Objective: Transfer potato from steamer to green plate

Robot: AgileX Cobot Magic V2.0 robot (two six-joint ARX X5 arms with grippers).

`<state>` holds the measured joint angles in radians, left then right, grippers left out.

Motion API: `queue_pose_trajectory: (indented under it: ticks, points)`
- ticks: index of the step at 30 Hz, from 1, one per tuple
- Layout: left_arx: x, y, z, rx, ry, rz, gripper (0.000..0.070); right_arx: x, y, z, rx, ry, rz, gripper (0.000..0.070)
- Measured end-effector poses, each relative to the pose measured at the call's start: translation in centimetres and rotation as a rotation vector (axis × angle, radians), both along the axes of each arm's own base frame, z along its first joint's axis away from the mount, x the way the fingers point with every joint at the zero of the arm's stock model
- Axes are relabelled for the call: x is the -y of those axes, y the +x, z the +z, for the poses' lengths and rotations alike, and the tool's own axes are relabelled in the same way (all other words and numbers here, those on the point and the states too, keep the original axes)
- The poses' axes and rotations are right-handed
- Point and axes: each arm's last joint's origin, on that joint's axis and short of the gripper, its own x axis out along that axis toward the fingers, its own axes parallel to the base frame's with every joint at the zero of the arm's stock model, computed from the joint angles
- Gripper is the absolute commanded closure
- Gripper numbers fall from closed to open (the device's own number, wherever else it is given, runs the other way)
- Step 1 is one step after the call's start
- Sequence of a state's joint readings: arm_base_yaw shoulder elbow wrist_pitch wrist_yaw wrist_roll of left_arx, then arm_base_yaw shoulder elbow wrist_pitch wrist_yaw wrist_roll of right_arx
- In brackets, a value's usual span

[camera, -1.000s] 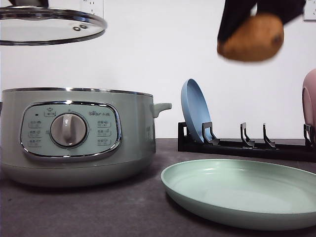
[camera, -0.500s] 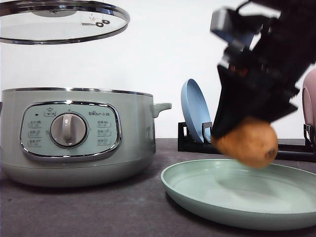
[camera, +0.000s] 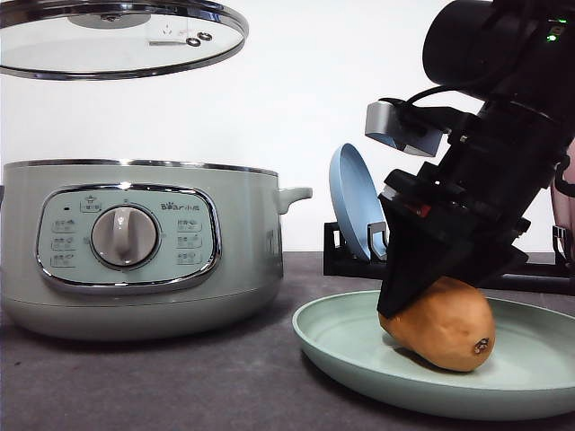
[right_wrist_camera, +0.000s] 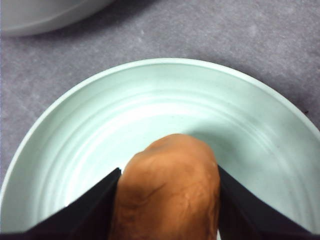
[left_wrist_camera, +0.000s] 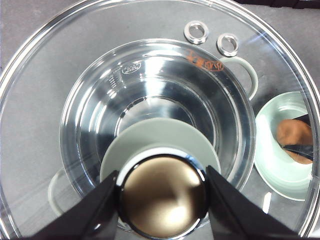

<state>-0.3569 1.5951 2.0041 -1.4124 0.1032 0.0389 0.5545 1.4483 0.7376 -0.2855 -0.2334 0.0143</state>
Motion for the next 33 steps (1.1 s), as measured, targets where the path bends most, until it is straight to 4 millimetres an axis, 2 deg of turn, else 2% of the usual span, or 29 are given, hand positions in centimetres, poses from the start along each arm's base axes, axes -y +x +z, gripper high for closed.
queue_pose_trajectory:
  ticks: [2,7,12,15,21,26,33]
  points:
    - [0.0,0.0,0.0,0.000,0.000,0.001,0.0699,0.0,0.0,0.0,-0.004,0.001,-0.008,0.0258]
    - [0.0,0.0,0.0,0.000,0.000,0.000,0.0699,0.1,-0.1,-0.1,-0.020,-0.001,-0.018,0.0135]
    - [0.0,0.0,0.0,0.000,0.000,0.001,0.0699,0.3,-0.2,0.7,0.008,0.002,-0.046,0.0040]
    - [0.0,0.0,0.0,0.000,0.000,-0.001,0.0699,0.6,-0.3,2.4,0.056,0.012,-0.071,0.0033]
    - [0.4,0.3,-1.2,-0.037,0.014,-0.009,0.0699,1.5,-0.6,7.5,0.182,0.090,-0.096,0.0033]
    - [0.7,0.8,-1.8,-0.030,0.012,-0.013,0.0699,2.2,-1.7,11.3,0.270,0.145,-0.103,0.0033]
    - [1.5,2.1,-2.8,-0.042,0.016,-0.023,0.0699,3.3,-3.6,14.9,0.379,0.216,-0.104,0.0033]
